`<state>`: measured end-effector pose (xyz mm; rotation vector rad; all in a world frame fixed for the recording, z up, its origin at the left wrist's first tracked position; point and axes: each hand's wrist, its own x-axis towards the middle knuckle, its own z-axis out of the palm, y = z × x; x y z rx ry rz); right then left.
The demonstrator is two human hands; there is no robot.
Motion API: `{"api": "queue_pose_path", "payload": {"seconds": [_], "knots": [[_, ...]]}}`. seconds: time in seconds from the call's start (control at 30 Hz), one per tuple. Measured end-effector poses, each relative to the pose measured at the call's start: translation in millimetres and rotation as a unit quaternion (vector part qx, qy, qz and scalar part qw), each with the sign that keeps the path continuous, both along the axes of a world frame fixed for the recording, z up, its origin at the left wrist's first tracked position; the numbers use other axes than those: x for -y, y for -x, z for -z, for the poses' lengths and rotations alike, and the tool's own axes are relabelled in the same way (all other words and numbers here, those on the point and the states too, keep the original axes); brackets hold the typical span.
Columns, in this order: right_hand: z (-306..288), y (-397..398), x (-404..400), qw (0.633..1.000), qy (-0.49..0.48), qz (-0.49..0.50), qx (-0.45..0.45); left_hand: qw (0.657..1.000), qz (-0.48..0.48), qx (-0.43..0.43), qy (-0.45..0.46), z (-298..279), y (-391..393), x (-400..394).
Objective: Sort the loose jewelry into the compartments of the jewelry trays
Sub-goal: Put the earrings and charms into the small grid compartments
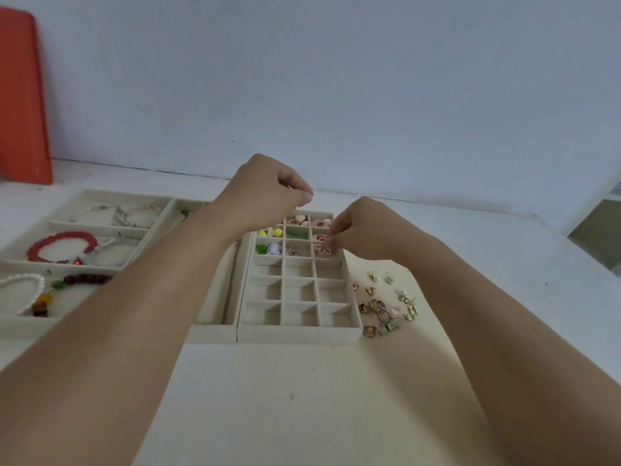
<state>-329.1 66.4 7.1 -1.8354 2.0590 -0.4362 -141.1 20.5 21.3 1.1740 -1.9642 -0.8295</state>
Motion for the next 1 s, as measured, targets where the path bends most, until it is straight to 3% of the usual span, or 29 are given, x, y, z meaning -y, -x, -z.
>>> {"api": "queue_pose_path", "payload": {"seconds": [0.1,0.53,1.0], "knots": [[4,-3,8,0.998,-0.033,0.005,-0.050,1.000,-0.001,-0.003,-0.006,2,-1,4],[6,-3,13,0.994,-0.077,-0.017,-0.077,1.000,0.018,0.014,-0.007,8,6,6],[6,-11,5,0.995,-0.022,0.029,-0.095,0.999,0.011,0.034,-0.013,12,9,3]]}}
